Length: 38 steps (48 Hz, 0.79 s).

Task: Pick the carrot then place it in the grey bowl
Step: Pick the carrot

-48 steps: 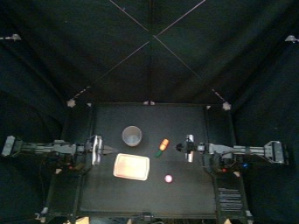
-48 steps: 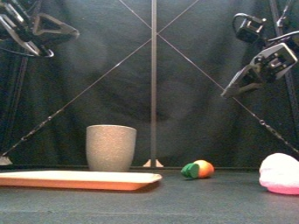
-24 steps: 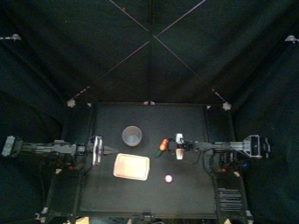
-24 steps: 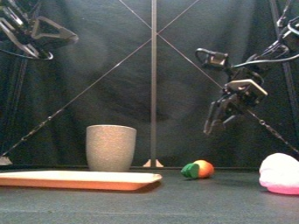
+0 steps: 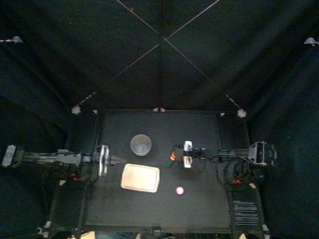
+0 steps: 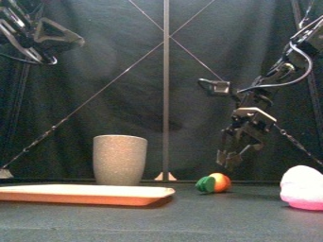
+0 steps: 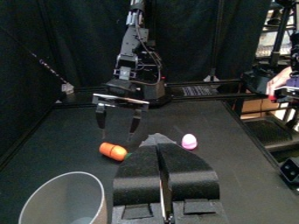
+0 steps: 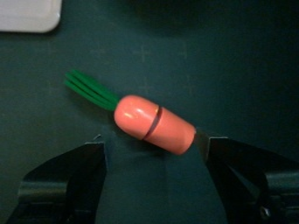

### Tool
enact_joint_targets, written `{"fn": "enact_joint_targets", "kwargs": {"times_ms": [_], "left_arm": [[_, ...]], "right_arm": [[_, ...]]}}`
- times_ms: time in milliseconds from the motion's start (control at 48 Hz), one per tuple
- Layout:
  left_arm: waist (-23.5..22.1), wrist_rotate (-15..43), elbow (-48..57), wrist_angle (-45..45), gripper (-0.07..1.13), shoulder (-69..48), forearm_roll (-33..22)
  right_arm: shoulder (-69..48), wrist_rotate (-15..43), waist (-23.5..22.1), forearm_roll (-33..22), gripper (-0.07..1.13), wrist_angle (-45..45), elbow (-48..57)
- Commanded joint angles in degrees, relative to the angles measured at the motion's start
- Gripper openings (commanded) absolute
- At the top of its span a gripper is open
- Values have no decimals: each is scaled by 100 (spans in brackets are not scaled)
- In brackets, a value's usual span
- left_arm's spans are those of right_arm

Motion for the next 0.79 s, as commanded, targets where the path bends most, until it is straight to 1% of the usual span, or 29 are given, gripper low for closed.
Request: {"fn": "enact_joint_targets", "kwargs": {"times_ms": [21,292,458,604,667,708,750,792], "left_arm": [[18,0,-88,-26,-3,-9,9],[18,0,-70,-9,-3,-9,9],[18,0,-79,70,-3,-9,0],[18,0,-79,105,-3,-26,0],[18,0,-70,105,-3,-26,0],[18,0,-79,114,-3,-35,-9],[18,0,-70,114,-3,-35,-9],[18,0,-79,114,-3,-26,-9]], "right_arm": [[70,0,-88,9,104,44,-193],[677,9,-220,26,104,88,-536],[949,26,-185,26,103,211,-712],[1081,-9,-158,132,101,237,-896],[1090,-18,-158,132,99,237,-940],[1090,-18,-149,132,95,255,-958],[1099,-18,-149,123,90,272,-976],[1099,-18,-141,123,82,308,-976]]}}
